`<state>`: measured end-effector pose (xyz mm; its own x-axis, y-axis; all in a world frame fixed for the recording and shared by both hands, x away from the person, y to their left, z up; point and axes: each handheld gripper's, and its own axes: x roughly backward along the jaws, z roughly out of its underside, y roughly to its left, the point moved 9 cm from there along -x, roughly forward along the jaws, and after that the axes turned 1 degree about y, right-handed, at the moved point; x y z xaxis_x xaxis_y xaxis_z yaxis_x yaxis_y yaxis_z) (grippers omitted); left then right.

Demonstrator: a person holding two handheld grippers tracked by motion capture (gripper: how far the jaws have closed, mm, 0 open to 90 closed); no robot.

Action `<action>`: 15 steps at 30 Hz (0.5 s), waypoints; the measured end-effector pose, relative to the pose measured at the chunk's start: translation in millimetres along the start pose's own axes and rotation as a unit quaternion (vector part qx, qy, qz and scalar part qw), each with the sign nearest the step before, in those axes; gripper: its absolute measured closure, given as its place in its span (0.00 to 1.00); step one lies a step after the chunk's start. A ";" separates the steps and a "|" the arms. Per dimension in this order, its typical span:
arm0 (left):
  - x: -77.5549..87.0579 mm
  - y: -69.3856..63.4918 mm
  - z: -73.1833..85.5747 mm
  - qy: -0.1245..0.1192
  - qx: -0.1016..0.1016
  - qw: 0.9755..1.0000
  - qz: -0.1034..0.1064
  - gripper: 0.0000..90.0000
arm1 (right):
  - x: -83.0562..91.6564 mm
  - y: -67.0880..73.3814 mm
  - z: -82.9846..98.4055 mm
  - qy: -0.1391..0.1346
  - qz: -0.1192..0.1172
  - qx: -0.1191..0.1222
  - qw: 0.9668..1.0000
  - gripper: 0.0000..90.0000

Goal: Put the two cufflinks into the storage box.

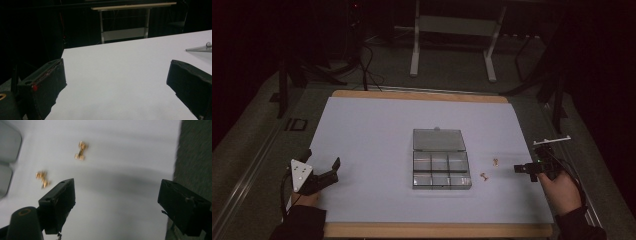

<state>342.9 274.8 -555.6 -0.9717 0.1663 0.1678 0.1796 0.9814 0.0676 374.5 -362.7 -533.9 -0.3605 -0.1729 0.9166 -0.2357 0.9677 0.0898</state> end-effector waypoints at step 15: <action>-0.1 0.1 0.1 0.000 0.000 1.000 0.000 0.03 | -3.7 18.4 41.5 0.205 -0.029 0.076 0.975 0.16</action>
<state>343.0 274.9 -555.7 -0.9716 0.1660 0.1687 0.1794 0.9815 0.0669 334.0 -351.8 -551.7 0.0413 -0.1083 0.9933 -0.3880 0.9143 0.1159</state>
